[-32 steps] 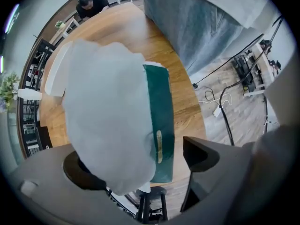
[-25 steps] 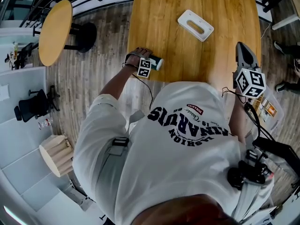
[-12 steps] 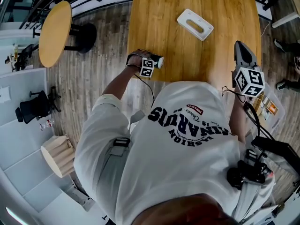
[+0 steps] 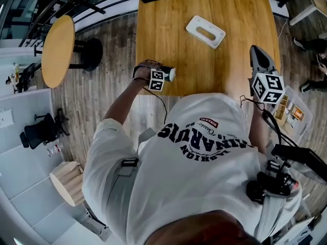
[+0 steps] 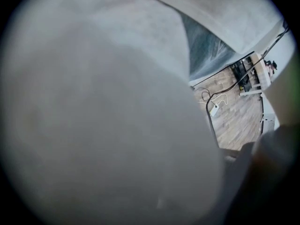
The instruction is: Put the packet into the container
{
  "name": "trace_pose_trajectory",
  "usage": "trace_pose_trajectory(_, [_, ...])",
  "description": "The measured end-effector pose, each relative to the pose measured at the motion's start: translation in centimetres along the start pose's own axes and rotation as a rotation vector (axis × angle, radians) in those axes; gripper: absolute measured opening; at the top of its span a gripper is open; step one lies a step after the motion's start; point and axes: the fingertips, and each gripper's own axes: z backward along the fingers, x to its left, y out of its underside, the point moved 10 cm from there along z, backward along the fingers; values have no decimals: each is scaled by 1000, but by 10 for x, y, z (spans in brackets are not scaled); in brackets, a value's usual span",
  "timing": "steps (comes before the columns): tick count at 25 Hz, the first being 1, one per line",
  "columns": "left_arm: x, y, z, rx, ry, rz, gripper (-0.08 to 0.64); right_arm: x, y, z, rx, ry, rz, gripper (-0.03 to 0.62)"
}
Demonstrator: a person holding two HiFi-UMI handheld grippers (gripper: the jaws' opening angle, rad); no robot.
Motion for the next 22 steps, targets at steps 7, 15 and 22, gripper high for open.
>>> trace_pose_trajectory(7, [8,-10,116,21,-77,-107,256,4,-5,-4,-4,-11,5,6])
trace_pose_trajectory(15, [-5,-15,276,25,-118,-213,256,9,-19,-5,9,-11,22,6])
trace_pose_trajectory(22, [-6,-20,313,25,-102,-212,256,14,-21,-6,36,-27,20,6])
